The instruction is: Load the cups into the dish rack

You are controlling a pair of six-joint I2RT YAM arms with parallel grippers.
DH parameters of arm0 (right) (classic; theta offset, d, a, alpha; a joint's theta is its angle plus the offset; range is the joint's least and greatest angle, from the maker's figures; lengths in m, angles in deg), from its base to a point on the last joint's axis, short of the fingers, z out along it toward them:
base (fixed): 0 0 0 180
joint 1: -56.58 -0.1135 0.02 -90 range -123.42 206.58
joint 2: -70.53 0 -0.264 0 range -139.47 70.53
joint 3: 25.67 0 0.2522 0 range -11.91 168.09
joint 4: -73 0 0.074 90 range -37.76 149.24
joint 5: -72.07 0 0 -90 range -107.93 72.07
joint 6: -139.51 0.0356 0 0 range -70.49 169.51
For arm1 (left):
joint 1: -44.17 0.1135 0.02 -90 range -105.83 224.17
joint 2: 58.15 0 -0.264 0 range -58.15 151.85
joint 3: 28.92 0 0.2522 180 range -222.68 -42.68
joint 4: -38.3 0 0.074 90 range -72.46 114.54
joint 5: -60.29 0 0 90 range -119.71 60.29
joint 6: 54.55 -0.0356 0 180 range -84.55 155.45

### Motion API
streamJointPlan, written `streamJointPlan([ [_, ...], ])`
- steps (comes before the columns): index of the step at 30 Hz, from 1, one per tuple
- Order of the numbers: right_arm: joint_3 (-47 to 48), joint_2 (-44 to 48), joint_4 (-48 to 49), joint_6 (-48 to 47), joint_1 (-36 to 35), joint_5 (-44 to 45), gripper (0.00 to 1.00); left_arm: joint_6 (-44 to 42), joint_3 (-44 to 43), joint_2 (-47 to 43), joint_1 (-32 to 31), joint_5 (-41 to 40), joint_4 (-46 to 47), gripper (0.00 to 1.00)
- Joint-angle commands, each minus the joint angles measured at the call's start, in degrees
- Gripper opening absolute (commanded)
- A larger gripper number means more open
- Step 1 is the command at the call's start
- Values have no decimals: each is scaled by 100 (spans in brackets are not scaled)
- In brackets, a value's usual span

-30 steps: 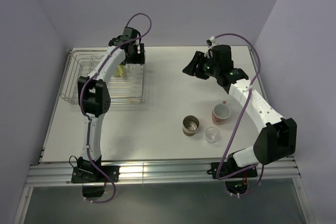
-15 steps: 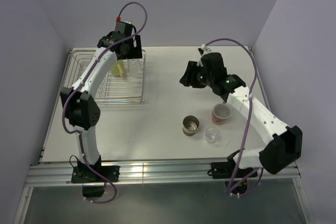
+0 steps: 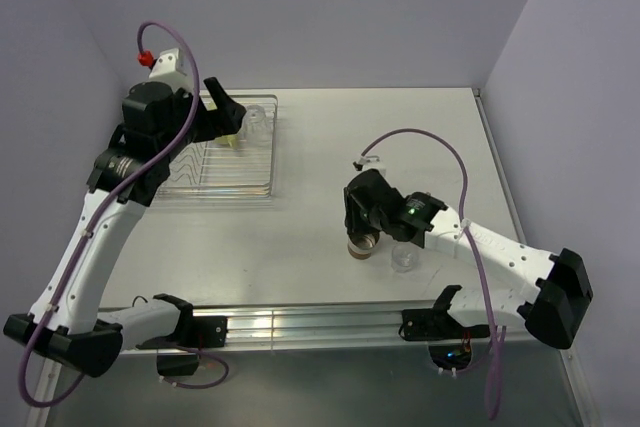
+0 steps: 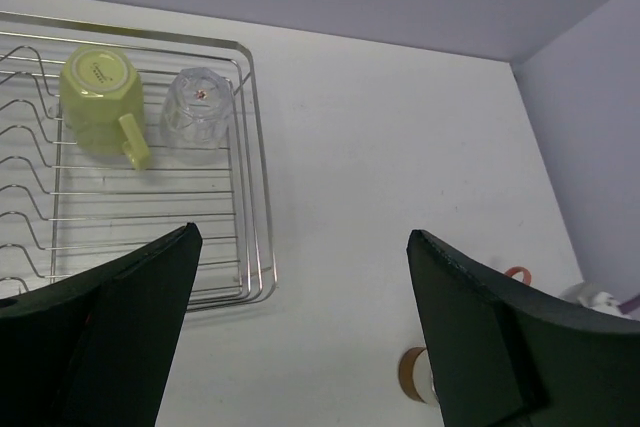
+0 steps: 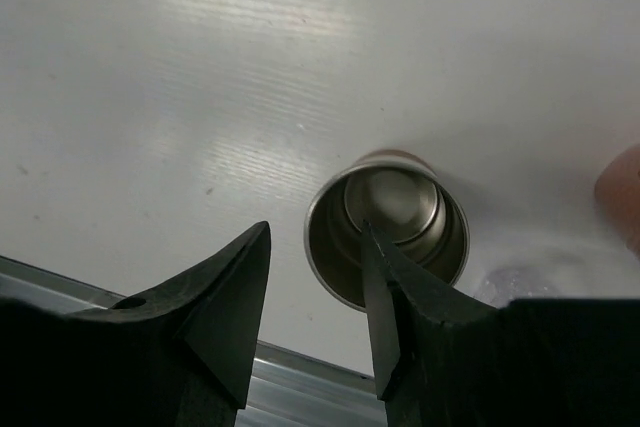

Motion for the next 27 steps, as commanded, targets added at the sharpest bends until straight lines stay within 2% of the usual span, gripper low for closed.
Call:
streamJointPlan([
  [1,-251,-14,6,387,-165,522,49,121,357,-236,-17,233,302,91],
  [19,-480,-893,358,554,-516,513,47,42,956,-519,-16,329,504,92],
  [27,-410,-1218,349,484,-517,592,12,59,1070,-484,-17,312,539,92],
])
